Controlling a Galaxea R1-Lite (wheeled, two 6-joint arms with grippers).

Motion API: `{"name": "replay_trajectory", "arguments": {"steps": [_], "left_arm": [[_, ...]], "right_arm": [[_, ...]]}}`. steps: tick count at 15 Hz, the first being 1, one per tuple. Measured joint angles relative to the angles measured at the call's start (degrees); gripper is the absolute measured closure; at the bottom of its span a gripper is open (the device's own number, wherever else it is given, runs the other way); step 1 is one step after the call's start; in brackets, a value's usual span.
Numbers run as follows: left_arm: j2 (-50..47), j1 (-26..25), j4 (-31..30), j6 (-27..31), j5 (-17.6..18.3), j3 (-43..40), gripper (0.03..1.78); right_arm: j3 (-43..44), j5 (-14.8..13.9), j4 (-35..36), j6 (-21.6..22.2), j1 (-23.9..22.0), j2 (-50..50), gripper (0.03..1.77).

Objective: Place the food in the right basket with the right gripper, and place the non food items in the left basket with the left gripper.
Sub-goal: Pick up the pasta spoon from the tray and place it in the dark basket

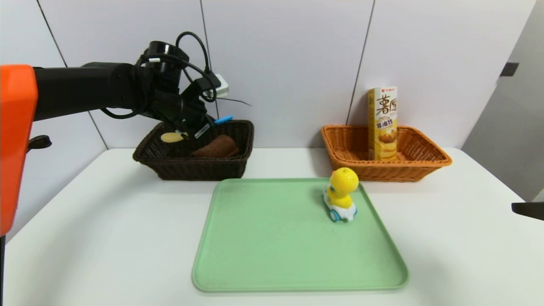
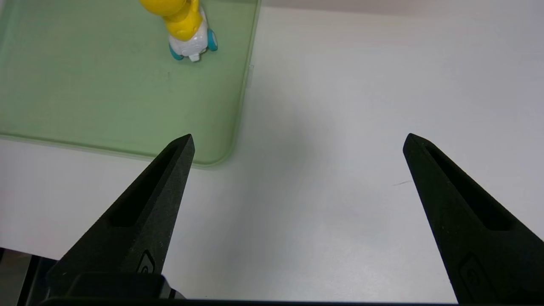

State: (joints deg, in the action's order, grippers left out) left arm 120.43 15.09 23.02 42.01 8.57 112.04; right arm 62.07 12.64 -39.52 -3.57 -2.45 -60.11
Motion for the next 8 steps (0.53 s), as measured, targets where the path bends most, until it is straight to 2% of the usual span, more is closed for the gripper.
{"name": "replay_trajectory", "arguments": {"steps": [1,4,8], "left_arm": [[0.7,-0.3,0.0,0.0,0.0,0.0,1.75],[2.1,-1.1,0.0,-0.2,0.1,0.0,1.21],[1.3,-1.1,-0.3,-1.2,0.3,0.0,0.77]], "right_arm": [[0.0,0.0,-0.1,0.0,0.0,0.3,0.1],[-0.1,0.0,-0.2,0.0,-0.2,0.9,0.1],[-0.5,0.0,-0.2,0.0,-0.5,1.5,0.1]]}}
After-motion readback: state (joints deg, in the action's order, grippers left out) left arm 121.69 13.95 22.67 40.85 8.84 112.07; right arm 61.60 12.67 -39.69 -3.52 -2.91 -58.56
